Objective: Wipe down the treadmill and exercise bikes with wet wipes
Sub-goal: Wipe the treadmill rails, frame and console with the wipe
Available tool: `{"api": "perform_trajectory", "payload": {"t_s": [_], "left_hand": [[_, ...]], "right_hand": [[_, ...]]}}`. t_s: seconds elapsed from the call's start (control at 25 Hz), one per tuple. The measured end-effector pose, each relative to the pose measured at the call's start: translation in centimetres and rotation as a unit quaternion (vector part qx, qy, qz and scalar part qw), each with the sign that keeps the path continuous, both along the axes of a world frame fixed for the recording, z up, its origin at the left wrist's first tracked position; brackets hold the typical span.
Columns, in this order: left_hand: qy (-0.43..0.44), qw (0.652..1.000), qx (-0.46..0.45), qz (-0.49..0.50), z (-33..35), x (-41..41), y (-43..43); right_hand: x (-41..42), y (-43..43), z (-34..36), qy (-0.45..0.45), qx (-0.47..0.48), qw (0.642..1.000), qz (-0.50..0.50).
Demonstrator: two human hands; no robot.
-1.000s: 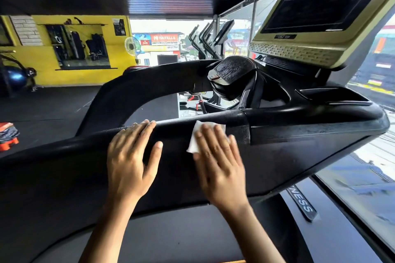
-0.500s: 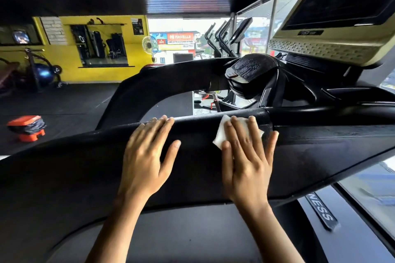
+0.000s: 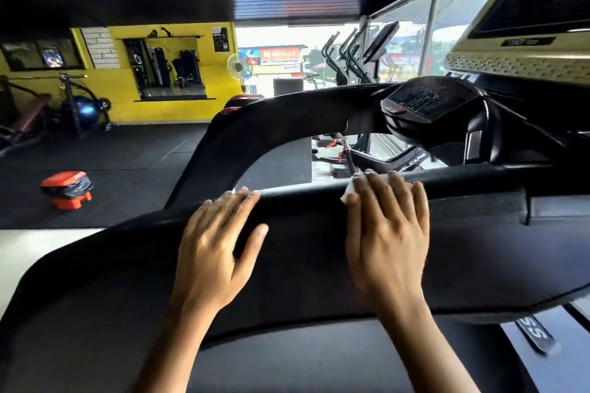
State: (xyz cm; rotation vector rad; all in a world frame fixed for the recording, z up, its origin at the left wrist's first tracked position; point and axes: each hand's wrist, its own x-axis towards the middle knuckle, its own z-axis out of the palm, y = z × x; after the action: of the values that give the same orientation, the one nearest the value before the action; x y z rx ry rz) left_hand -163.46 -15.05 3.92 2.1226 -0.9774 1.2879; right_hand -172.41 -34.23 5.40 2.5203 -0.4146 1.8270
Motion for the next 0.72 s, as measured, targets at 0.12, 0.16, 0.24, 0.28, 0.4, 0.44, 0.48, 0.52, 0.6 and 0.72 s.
{"api": "perform_trajectory", "payload": {"t_s": [0.12,0.16,0.24,0.28,0.4,0.44,0.48,0.52,0.6,0.72], "left_hand": [[0.005,1.0,0.016,-0.001,-0.2,1.8,2.9],[0.009,1.0,0.014,-0.002,-0.3,2.2,3.7],[0.017,1.0,0.014,-0.01,-0.7,3.1,5.3],[0.018,1.0,0.017,-0.014,-0.9,3.4,6.2],[0.015,0.999,0.029,-0.028,-1.5,4.4,8.3],[0.014,0.999,0.031,-0.033,-1.7,4.6,8.9],[0.01,0.999,0.033,-0.038,-1.8,4.8,9.2],[0.005,0.998,0.038,-0.043,-1.9,5.0,9.4],[-0.003,0.997,0.049,-0.055,-2.1,5.3,10.0],[0.008,0.996,0.029,-0.086,-2.7,5.7,10.8]], "right_hand": [[2.9,5.5,0.8,0.019,0.0,1.0,0.0],[3.8,7.8,0.8,0.048,-0.028,0.998,0.032],[4.7,10.9,0.5,0.099,-0.088,0.985,0.106],[4.7,11.1,0.5,0.116,-0.099,0.981,0.121],[3.6,9.2,0.9,0.112,-0.022,0.993,0.027],[3.6,8.8,1.2,0.103,0.01,0.994,-0.023],[4.1,9.0,1.7,0.098,0.03,0.993,-0.062],[5.0,10.0,2.2,0.1,0.028,0.991,-0.084],[7.2,13.9,2.7,0.146,-0.017,0.988,-0.05],[8.1,17.1,1.3,0.196,-0.075,0.976,0.064]]}}
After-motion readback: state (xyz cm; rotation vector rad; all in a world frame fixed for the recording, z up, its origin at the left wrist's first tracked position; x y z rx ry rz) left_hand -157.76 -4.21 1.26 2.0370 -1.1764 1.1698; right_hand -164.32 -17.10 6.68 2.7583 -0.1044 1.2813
